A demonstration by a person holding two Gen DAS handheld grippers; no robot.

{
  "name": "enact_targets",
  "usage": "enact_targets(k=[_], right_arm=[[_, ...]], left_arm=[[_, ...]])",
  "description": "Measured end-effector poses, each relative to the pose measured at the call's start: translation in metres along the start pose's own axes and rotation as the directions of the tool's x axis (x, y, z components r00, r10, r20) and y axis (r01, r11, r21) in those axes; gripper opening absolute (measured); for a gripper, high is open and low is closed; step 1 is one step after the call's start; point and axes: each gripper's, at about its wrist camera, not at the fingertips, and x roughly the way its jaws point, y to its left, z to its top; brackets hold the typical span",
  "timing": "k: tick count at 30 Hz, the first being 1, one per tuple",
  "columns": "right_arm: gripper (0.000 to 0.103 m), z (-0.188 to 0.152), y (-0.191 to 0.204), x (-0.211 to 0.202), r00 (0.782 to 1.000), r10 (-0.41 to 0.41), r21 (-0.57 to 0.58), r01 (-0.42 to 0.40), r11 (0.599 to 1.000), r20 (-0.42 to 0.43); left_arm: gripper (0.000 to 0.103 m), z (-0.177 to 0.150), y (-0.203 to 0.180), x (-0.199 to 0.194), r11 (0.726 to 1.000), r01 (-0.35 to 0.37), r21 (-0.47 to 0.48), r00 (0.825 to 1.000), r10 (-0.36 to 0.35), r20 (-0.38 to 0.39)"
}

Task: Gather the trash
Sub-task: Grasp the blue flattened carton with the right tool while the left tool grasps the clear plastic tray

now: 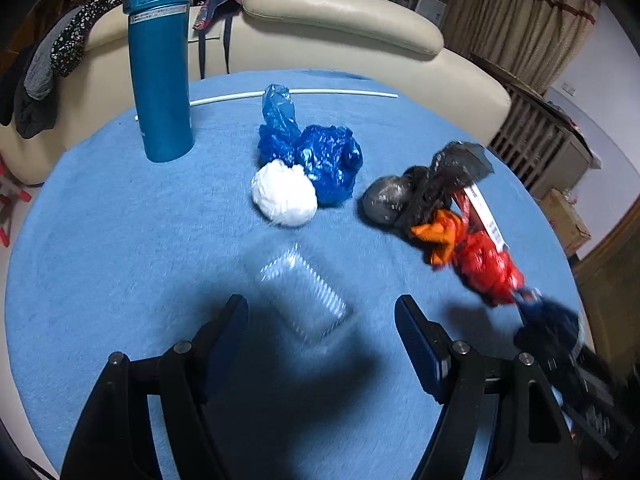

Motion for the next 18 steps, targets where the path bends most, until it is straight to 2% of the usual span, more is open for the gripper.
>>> enact_targets(k=[9, 12, 13, 16, 18], right_arm=[[0.056, -0.005, 0.000, -0.009, 0.999, 0.025, 0.011, -0.025, 1.000, 0.024], [0.056, -0.006, 0.001, -0.010, 0.999, 0.030, 0.010, -0.030, 0.999, 0.026], [0.056, -0.007, 0.001, -0.011, 0.999, 0.031, 0.010, -0.031, 0.999, 0.029], [0.056, -0.008, 0.001, -0.013, 0.999, 0.032, 0.013, -0.033, 0.999, 0.034], [0.056, -0.008, 0.001, -0.014, 0.999, 0.032, 0.017, -0.033, 0.999, 0.038]], left_arm=[[0.079, 0.015, -0.016, 0.029, 0.993, -0.117, -0.004, 0.993, 0.117, -0.019], [0.078, 0.015, -0.014, 0.038, 0.992, -0.123, -0.004, 0.991, 0.123, -0.045], [0.070, 0.014, -0.013, 0.037, 0.994, -0.111, -0.001, 0.993, 0.111, -0.037], [0.064, 0.012, -0.009, 0.028, 0.997, -0.071, 0.004, 0.997, 0.071, -0.022], [0.054, 0.009, -0.003, 0.020, 0.998, -0.057, 0.003, 0.998, 0.057, -0.007]])
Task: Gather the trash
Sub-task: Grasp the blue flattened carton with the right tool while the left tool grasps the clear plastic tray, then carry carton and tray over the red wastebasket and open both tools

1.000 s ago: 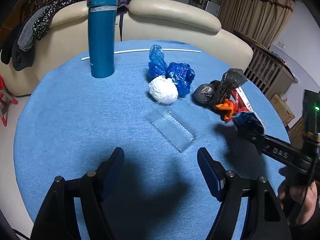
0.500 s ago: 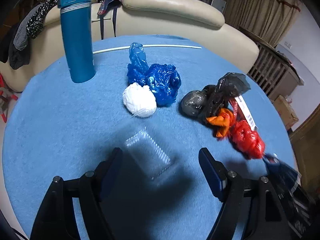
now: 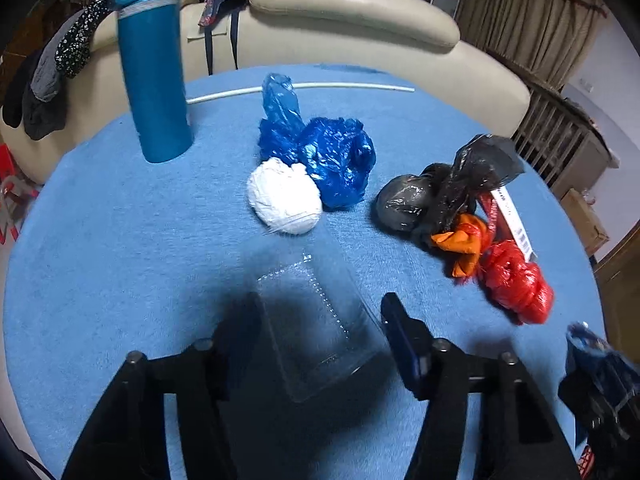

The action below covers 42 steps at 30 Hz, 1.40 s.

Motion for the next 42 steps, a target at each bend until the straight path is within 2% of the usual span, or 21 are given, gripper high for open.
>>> enact_targets(k=[13, 25, 33, 42], right_arm=[[0.056, -0.010, 0.000, -0.015, 1.000, -0.008, 0.027, 0.008, 1.000, 0.020], [0.056, -0.021, -0.016, -0.035, 0.998, -0.036, 0.075, 0.032, 0.997, 0.043], [0.056, -0.029, -0.031, -0.045, 0.997, -0.055, 0.117, 0.049, 0.992, 0.051], [0.056, -0.034, -0.047, -0.059, 0.994, -0.073, 0.159, 0.061, 0.985, 0.075]], left_arm=[[0.054, -0.018, 0.008, -0.056, 0.996, 0.086, 0.019, 0.994, -0.087, 0.066], [0.054, -0.029, -0.014, -0.076, 0.988, 0.125, 0.095, 0.988, -0.133, 0.083], [0.054, -0.036, -0.025, -0.087, 0.970, 0.204, 0.131, 0.972, -0.217, 0.088], [0.054, -0.041, -0.043, -0.100, 0.950, 0.252, 0.184, 0.957, -0.273, 0.100]])
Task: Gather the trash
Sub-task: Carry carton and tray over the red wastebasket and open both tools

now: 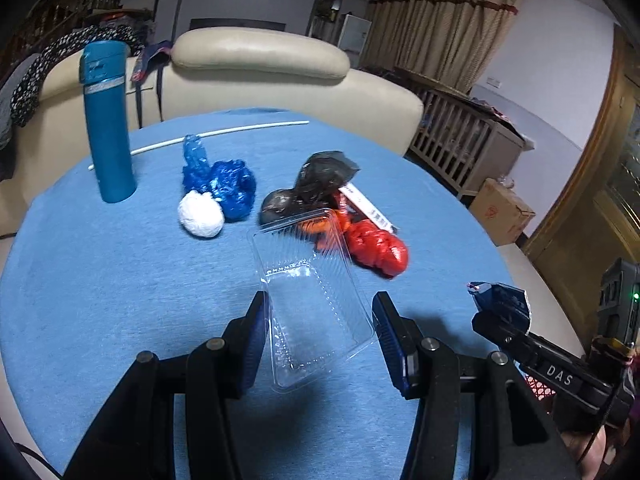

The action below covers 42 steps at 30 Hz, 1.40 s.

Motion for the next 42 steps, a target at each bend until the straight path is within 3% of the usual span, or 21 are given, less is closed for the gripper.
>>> enact_targets(k=[14, 29, 42], right_arm=[[0.056, -0.005, -0.048, -0.049, 0.993, -0.089, 0.095, 0.082, 0.992, 0.073], [0.056, -0.037, -0.134, -0.120, 0.949, -0.298, 0.253, 0.264, 0.931, 0.106], [0.056, -0.065, -0.176, -0.157, 0.913, -0.399, 0.325, 0.353, 0.877, 0.085]], left_arm=[[0.054, -0.004, -0.060, -0.001, 0.983, 0.127, 0.136, 0.992, -0.125, -0.019], [0.054, -0.020, -0.149, 0.006, 0.919, 0.265, 0.293, 0.964, -0.250, -0.087], [0.054, -0.034, -0.213, 0.009, 0.859, 0.332, 0.389, 0.943, -0.297, -0.148]])
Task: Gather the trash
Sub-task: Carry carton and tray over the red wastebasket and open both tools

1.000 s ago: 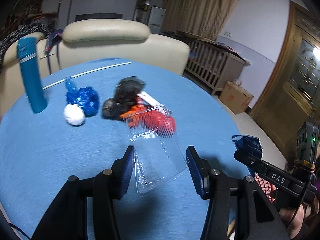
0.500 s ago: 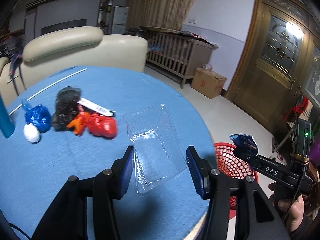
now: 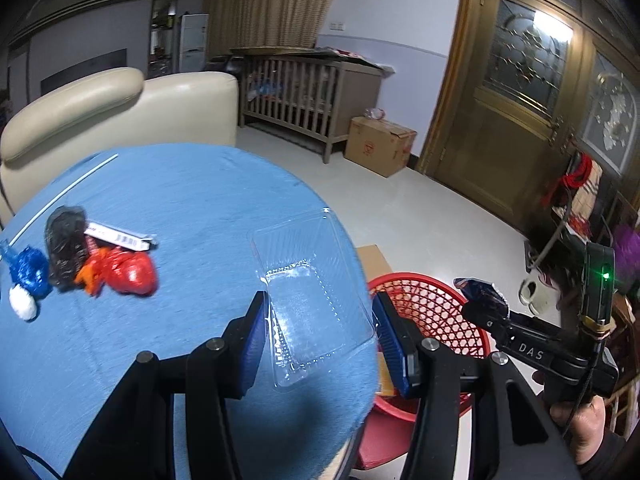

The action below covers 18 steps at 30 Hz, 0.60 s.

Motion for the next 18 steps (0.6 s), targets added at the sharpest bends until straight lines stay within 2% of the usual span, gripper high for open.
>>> enact_targets(k=[8, 18], right_arm=[[0.056, -0.010, -0.029, -0.001, 0.998, -0.051, 0.037, 0.052, 0.998, -0.026], [0.058, -0.015, -0.044, 0.009, 0.994, -0.088, 0.067, 0.092, 0.993, -0.062]], left_arm=[[0.054, 0.001, -0.031, 0.013, 0.998, 0.042, 0.044, 0.999, -0.041, -0.029], [0.054, 0.002, -0.056, 0.025, 0.993, 0.076, 0.087, 0.996, -0.072, -0.056]])
